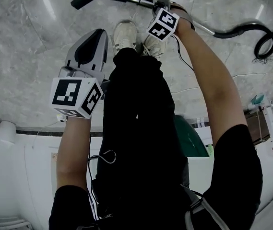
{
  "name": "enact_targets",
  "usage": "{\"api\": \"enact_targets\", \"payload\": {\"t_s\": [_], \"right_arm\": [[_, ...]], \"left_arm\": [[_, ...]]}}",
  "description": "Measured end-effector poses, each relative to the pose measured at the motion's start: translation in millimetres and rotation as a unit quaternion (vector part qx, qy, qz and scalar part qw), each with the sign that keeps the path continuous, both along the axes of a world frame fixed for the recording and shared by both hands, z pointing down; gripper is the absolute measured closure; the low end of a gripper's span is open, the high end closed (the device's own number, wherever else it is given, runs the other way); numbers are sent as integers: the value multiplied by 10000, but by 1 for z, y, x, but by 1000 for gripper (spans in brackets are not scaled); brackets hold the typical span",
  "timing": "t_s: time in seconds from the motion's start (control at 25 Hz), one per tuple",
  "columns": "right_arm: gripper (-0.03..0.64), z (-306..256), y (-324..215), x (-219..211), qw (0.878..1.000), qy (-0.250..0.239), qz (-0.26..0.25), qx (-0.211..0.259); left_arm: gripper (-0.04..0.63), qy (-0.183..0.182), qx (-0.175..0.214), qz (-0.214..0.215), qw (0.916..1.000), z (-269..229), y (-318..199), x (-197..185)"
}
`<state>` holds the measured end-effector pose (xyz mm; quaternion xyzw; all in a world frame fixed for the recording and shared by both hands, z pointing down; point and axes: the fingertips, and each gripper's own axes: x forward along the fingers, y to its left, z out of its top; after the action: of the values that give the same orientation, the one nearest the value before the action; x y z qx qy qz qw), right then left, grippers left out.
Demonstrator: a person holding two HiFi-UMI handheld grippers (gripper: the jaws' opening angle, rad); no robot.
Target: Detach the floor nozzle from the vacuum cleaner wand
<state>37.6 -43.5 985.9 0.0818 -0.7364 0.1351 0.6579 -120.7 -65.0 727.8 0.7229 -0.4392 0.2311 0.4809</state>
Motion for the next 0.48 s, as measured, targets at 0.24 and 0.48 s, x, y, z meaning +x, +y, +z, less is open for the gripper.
{"api": "enact_targets", "payload": {"t_s": [0.24, 0.48], "right_arm": [[430, -120, -7, 21, 9962, -861, -7, 138], [430, -224, -33, 39, 9869, -1550, 95, 433]], "left_arm": [[369, 953, -670, -606, 9913, -18, -8, 46], [343, 1299, -178, -913, 9872, -71, -42, 85]]}}
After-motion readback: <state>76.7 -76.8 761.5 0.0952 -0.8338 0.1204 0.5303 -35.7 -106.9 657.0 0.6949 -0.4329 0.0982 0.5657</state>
